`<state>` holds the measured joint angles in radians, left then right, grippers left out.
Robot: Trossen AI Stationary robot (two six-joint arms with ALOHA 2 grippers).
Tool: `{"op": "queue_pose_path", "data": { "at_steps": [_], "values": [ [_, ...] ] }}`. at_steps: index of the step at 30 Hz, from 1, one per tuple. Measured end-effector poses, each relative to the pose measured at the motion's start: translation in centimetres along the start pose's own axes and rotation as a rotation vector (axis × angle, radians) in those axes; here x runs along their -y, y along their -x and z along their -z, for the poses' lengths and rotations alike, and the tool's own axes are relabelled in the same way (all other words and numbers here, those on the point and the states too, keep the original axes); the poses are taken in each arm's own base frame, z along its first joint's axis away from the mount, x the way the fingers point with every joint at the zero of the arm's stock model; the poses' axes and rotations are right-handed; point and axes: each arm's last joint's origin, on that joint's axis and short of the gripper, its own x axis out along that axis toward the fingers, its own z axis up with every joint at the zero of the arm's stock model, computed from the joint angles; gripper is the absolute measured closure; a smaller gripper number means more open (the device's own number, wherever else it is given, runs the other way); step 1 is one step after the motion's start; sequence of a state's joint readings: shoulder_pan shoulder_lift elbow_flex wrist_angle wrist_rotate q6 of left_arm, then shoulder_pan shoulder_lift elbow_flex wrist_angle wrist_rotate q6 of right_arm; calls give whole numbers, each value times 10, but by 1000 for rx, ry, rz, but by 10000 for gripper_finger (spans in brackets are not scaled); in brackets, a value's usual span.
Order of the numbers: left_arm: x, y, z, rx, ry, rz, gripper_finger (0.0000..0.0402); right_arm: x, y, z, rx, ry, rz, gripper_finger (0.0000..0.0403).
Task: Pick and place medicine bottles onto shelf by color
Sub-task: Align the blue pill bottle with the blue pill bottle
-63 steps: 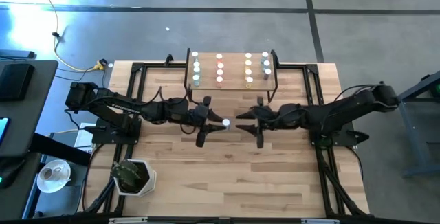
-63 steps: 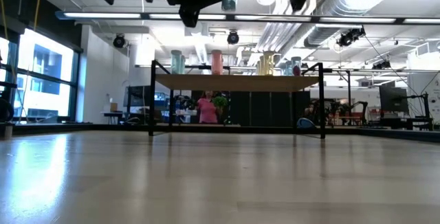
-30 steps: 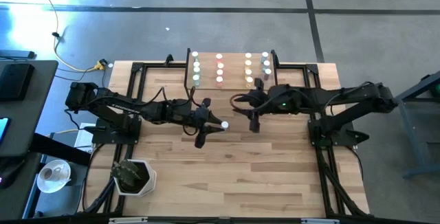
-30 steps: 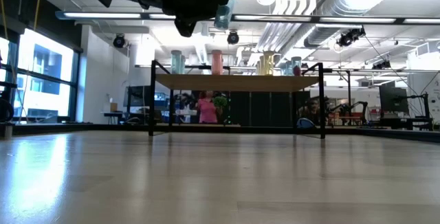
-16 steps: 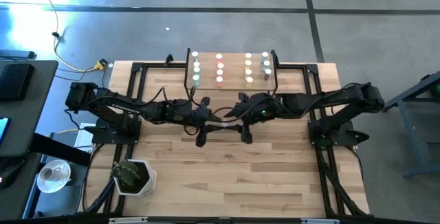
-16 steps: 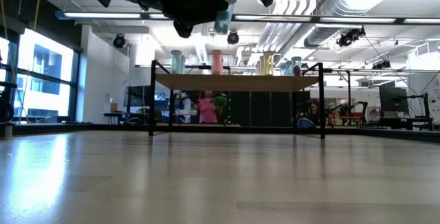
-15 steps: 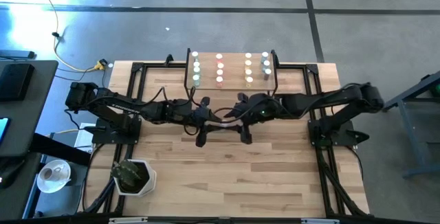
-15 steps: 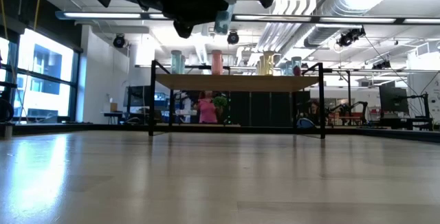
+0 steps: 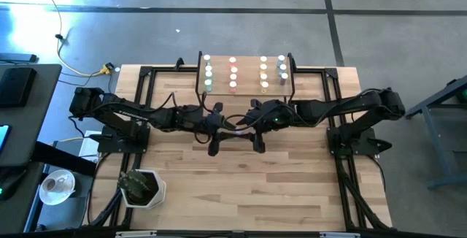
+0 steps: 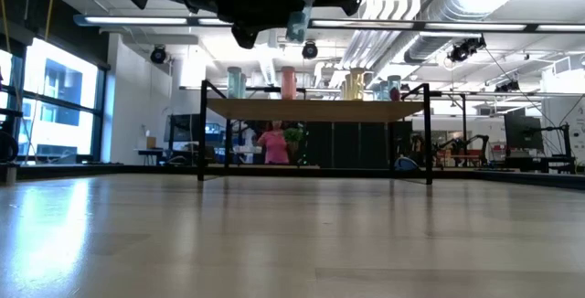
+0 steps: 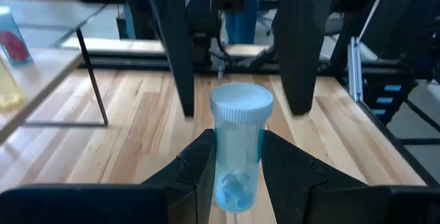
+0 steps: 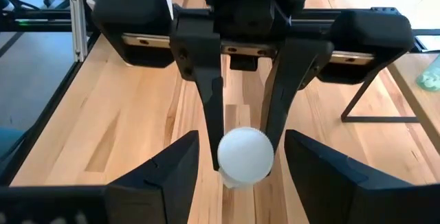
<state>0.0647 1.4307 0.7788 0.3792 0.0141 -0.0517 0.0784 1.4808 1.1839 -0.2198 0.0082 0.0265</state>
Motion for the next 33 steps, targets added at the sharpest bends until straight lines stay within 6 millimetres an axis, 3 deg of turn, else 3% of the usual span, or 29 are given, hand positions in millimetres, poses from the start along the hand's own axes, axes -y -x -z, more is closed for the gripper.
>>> {"op": "queue_pose_path", "data": {
  "at_steps": [17, 33],
  "values": [
    [0, 0, -4, 37, -25, 2, 302, 0, 0, -1, 8, 0, -3, 199],
    [0, 0, -4, 37, -48, 1, 302, 0, 0, -1, 7, 0, -17, 267]
  ]
}}
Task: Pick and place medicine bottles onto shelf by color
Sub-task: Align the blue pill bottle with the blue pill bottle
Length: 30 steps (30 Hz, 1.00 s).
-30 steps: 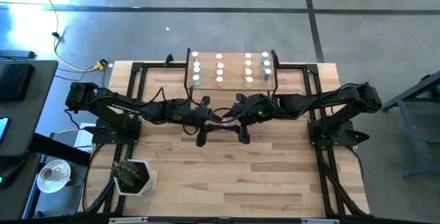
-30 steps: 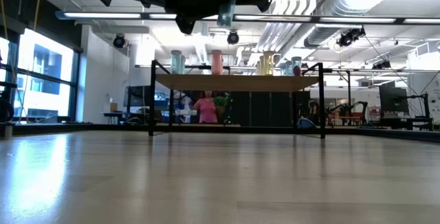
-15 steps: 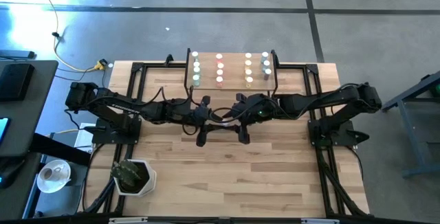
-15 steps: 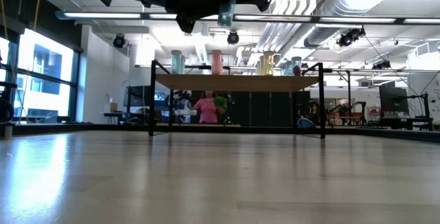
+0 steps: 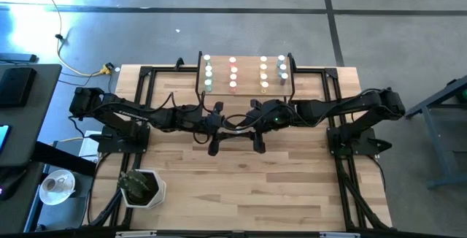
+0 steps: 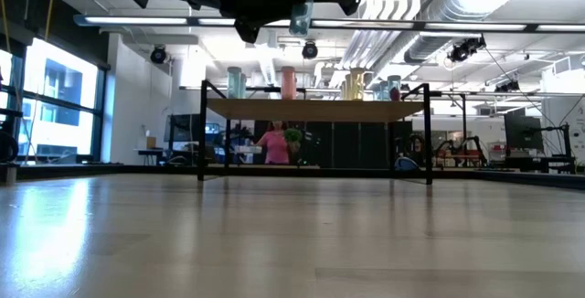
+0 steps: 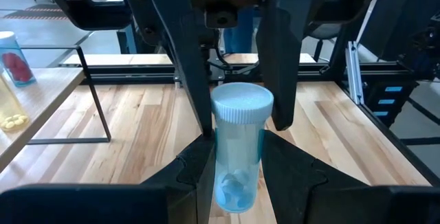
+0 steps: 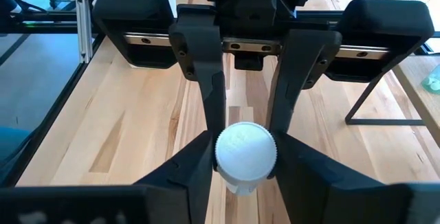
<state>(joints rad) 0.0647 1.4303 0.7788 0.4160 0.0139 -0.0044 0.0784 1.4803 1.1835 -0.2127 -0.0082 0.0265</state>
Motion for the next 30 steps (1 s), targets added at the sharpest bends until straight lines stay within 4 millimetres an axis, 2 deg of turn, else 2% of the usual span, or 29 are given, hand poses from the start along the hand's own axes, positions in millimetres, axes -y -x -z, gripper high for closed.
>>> {"op": "queue_pose_path", "data": {
  "at_steps": [17, 30],
  "values": [
    [0, 0, 0, 0, -18, 0, 300, 0, 0, 0, 0, 0, 0, 270],
    [0, 0, 3, -33, 4, -1, 214, 0, 0, 2, -17, 0, 0, 271]
  ]
}}
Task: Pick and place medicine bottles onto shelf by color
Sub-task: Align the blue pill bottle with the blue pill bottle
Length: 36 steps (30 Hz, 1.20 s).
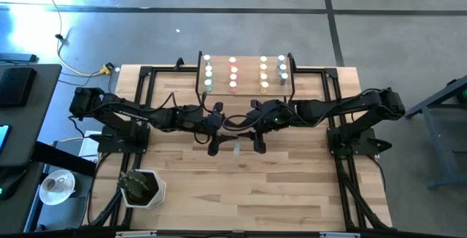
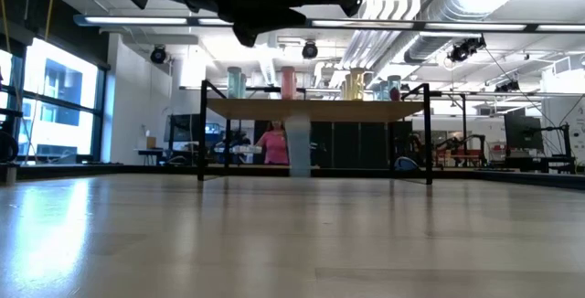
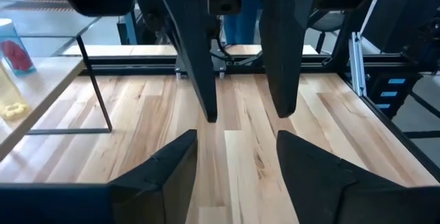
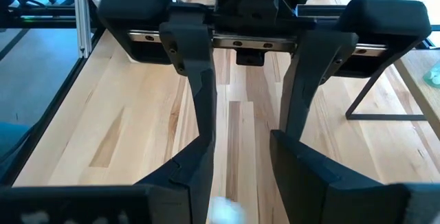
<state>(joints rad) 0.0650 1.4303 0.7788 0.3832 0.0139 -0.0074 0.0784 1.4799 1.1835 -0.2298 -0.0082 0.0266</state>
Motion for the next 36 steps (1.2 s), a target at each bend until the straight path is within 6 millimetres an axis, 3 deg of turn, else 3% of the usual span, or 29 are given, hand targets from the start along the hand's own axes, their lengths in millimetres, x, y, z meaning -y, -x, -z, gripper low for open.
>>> {"op": "queue_pose_path", "data": {
  "at_steps": [8, 18, 27, 33, 36],
  "values": [
    [0, 0, 4, -42, -18, 0, 204, 0, 0, 0, 1, -20, 0, 280],
    [0, 3, 18, -196, -6, 1, 198, 1, 0, 0, 2, -18, 24, 253],
    [23, 7, 28, -329, 322, 104, 193, 7, 0, 3, -25, -26, 121, 236],
    [44, 7, 3, -351, 341, 148, 194, 21, 4, 2, -54, -42, 158, 235],
    [56, 8, -16, -374, 315, 102, 194, 30, 15, -13, -56, -56, 188, 235]
  ]
}}
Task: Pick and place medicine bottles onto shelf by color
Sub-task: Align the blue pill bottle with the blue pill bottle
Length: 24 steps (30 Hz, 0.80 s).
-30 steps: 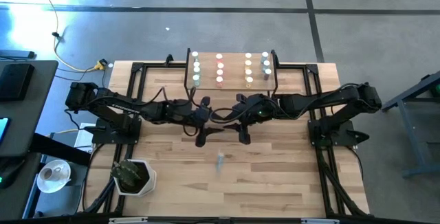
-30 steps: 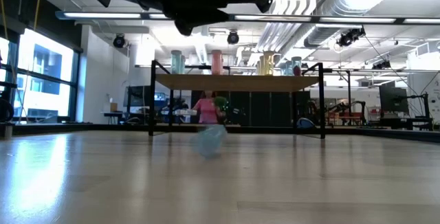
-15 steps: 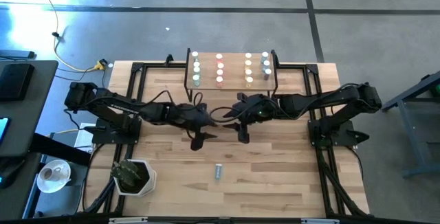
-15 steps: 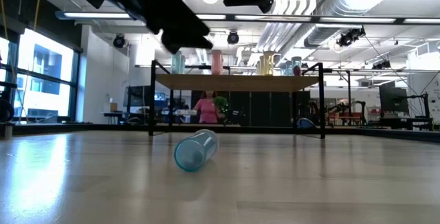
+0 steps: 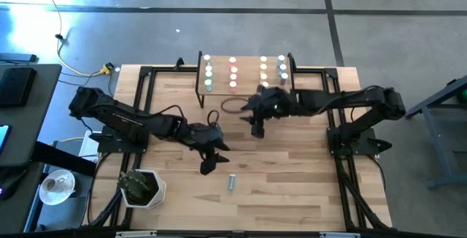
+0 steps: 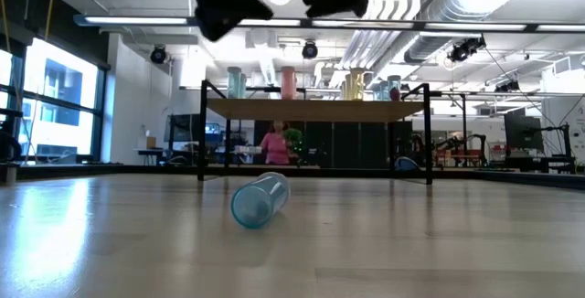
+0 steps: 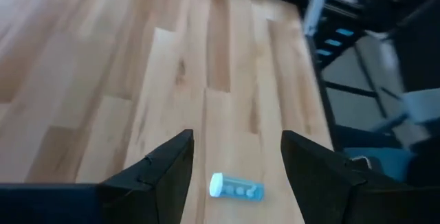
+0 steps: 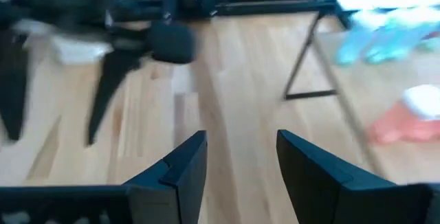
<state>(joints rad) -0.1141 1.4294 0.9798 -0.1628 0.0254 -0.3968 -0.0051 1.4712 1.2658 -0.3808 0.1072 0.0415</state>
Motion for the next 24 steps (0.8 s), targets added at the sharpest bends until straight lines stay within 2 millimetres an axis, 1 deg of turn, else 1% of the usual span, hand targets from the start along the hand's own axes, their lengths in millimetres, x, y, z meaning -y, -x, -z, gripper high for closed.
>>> {"op": "queue_pose_path", "data": {
  "at_steps": [3, 5, 7, 9, 15, 20, 24],
  "values": [
    [13, 3, -6, -22, 37, -86, 195, 11, 15, -17, -10, -18, 33, 235],
    [21, 2, -9, -3, 92, -115, 195, 17, 22, -25, -16, -26, 48, 235],
    [28, -1, -7, 2, 143, -122, 195, 22, 29, -32, -25, -30, 60, 235],
    [34, -9, -2, -1, 188, -132, 195, 26, 35, -38, -19, -35, 70, 235],
    [42, -38, 20, -52, 281, -188, 195, 31, 40, -41, -33, -45, 82, 235],
    [43, -58, 34, -85, 333, -211, 195, 29, 41, -38, -73, -48, 77, 235],
    [43, -71, 45, -115, 363, -232, 195, 29, 41, -35, -98, -95, 80, 235]
  ]
}}
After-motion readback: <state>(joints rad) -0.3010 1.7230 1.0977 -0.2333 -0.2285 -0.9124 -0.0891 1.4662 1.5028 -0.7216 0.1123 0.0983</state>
